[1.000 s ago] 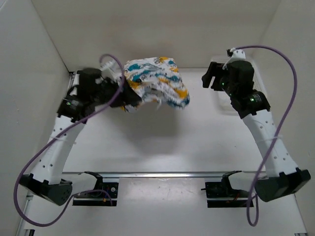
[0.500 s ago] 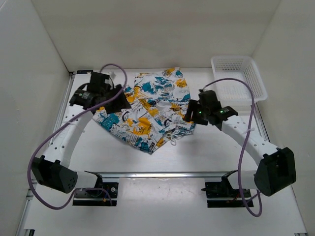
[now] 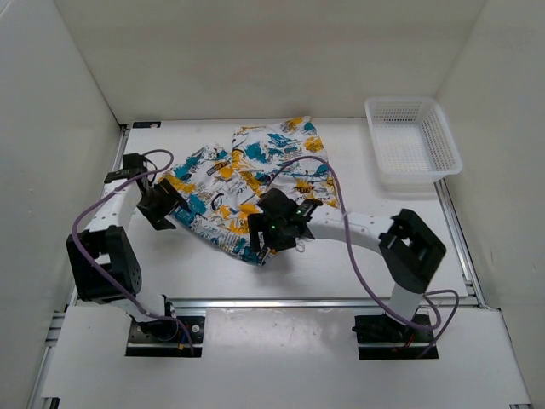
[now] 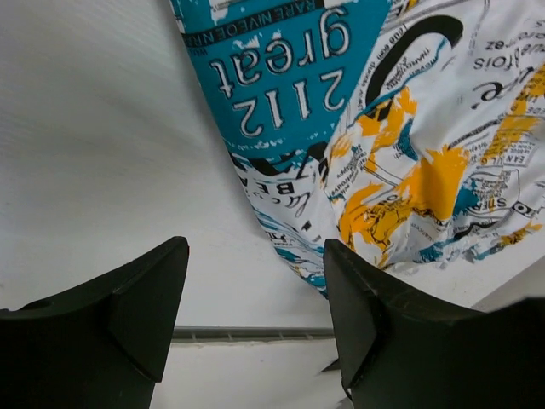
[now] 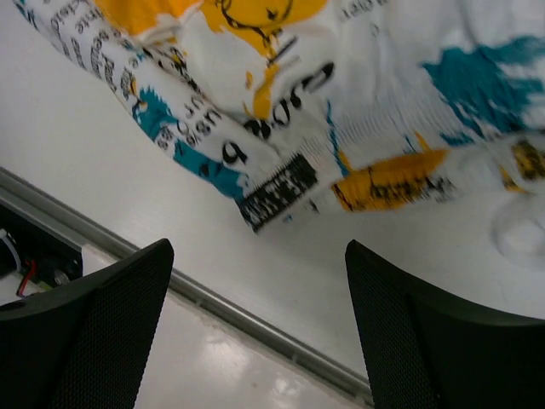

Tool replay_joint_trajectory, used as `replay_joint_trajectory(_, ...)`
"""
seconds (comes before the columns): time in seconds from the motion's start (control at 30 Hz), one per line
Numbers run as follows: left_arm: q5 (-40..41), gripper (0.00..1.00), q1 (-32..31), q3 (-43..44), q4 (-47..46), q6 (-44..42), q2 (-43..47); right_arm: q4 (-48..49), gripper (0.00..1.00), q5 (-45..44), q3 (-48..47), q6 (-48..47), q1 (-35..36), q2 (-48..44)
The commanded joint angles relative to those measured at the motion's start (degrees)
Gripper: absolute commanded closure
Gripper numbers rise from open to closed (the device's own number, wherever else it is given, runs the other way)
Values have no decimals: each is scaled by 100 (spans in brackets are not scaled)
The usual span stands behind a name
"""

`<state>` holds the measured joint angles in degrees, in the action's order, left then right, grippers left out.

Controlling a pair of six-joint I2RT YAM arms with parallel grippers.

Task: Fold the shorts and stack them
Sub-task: Flatten the shorts out

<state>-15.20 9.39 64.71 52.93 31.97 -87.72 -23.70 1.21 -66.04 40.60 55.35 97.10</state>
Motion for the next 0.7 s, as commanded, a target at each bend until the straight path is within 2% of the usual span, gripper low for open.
replay_joint_trajectory(0.0, -387, 24, 98, 42, -213, 11, 439, 112, 14, 291, -514, 159, 11, 588)
replay_joint_trajectory(0.17, -387, 24, 213, 42, -160, -94, 853, 112, 23, 82, -560, 343, 11, 942)
replay_joint_trajectory(0.27, -387, 24, 274, 103, -160, -270, 1019, 225, 61, -60, -96, 396, -129, 767)
replay_joint_trajectory(0.3, -448, 24, 274, 103, -160, -331, 1020, 226, 87, -112, 29, 396, -234, 662)
replay_joint_trajectory(0.33, -449, 24, 274, 156, -160, -331, 1107, 226, 99, -208, 160, 396, -296, 600)
replay_joint_trajectory(0.47, -449, 24, 274, 209, -107, -445, 1240, -45, 99, -603, 994, 396, -665, -144)
replay_joint_trajectory(0.67, -449, 23, 221, -62, 16, -498, 1293, -1133, 99, -2123, 1752, 265, -1429, -1684)
